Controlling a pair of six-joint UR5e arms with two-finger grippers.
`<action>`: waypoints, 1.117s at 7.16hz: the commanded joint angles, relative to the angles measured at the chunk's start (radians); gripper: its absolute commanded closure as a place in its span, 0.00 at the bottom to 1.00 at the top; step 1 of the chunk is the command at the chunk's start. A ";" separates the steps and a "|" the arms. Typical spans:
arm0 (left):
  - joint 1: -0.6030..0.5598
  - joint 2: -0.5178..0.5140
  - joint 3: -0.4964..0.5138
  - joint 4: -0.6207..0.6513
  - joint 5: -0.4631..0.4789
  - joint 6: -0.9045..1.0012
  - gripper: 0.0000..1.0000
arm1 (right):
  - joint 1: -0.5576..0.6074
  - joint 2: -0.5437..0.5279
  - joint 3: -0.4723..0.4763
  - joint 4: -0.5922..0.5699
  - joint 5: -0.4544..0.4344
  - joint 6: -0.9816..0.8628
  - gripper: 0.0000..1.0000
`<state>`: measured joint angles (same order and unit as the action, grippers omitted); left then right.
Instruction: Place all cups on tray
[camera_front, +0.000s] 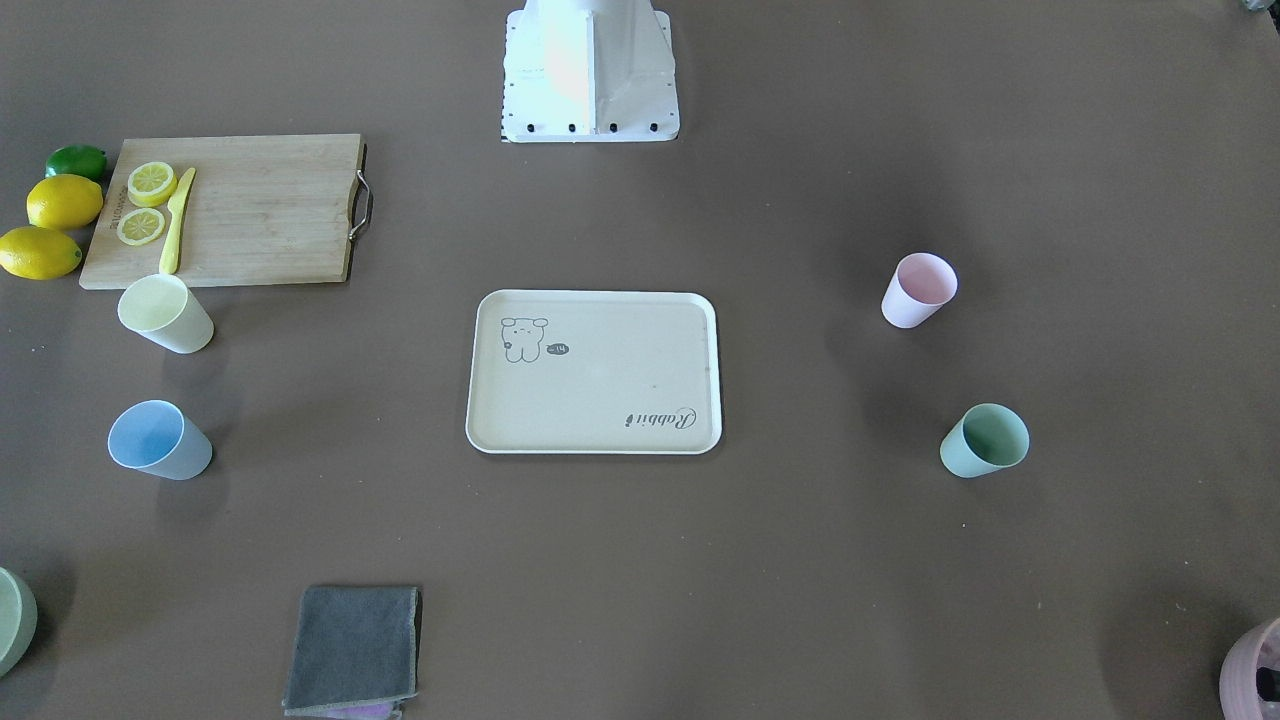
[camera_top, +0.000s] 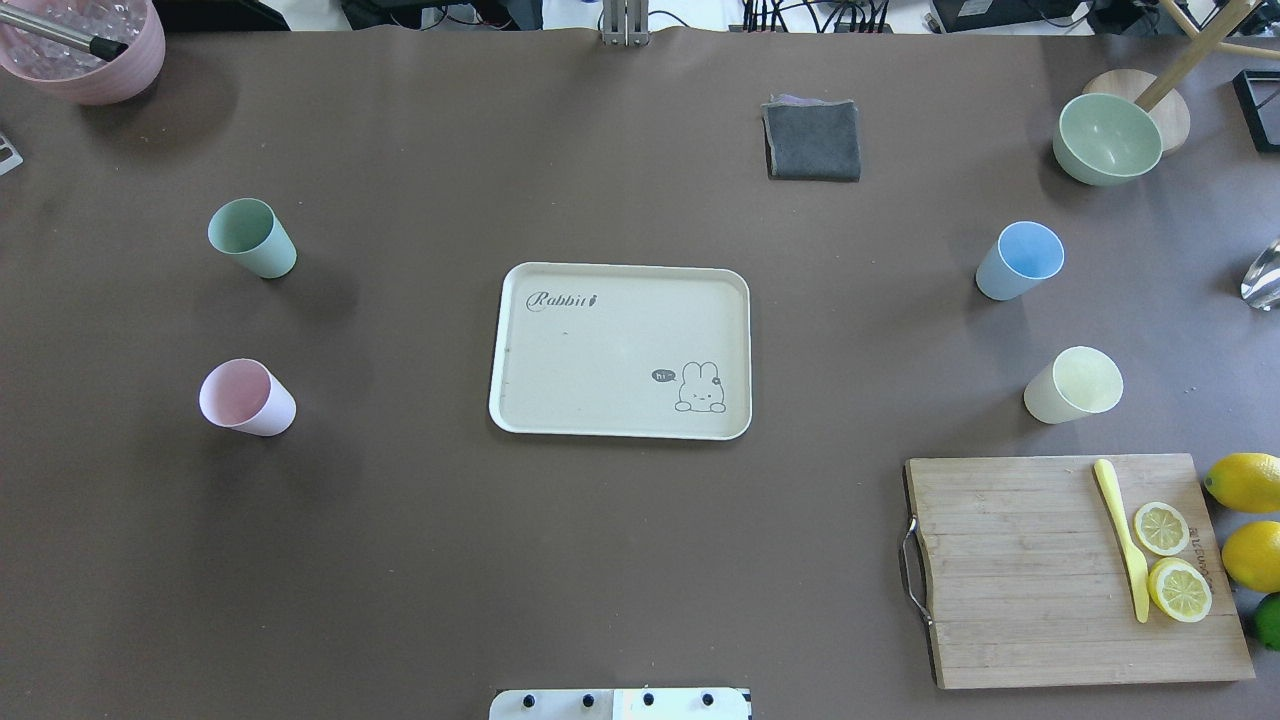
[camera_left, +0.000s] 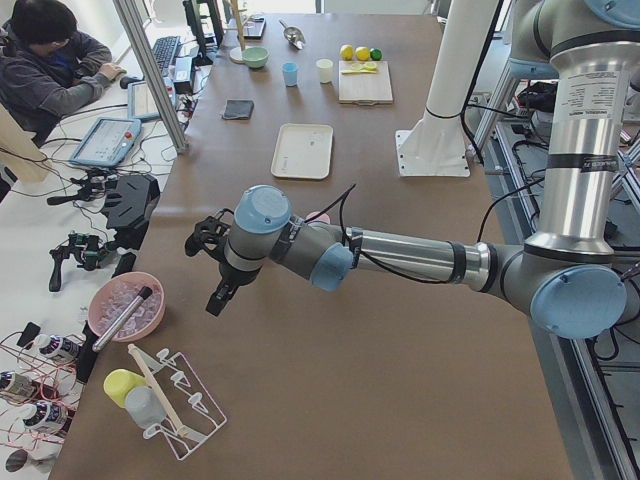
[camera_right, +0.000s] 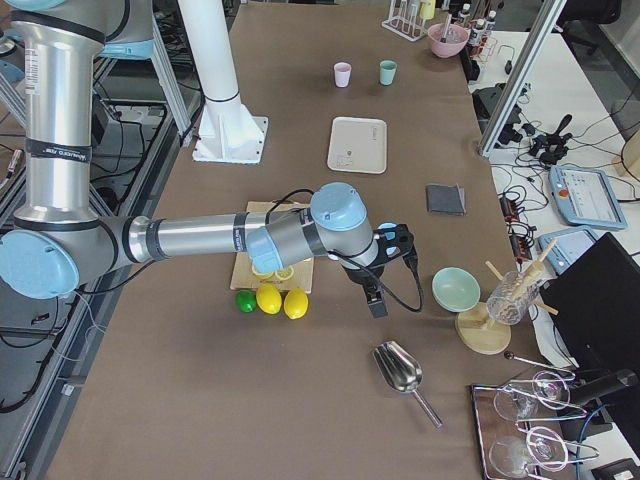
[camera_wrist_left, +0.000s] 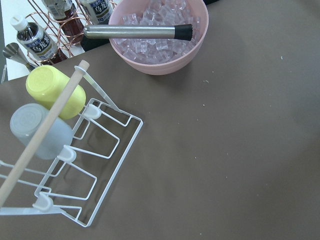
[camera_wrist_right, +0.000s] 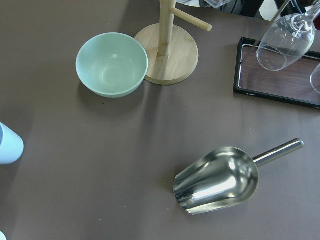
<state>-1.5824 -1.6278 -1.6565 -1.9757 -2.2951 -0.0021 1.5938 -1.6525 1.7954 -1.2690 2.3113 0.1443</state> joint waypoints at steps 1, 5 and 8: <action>0.126 -0.046 0.010 -0.043 0.000 -0.155 0.02 | -0.134 0.093 -0.002 0.005 -0.001 0.307 0.00; 0.370 -0.179 0.127 -0.098 0.011 -0.473 0.02 | -0.428 0.240 -0.024 -0.003 -0.191 0.615 0.00; 0.467 -0.257 0.225 -0.137 0.013 -0.550 0.02 | -0.440 0.240 -0.019 0.002 -0.191 0.615 0.00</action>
<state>-1.1536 -1.8619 -1.4545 -2.1010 -2.2828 -0.5059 1.1597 -1.4134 1.7738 -1.2681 2.1221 0.7559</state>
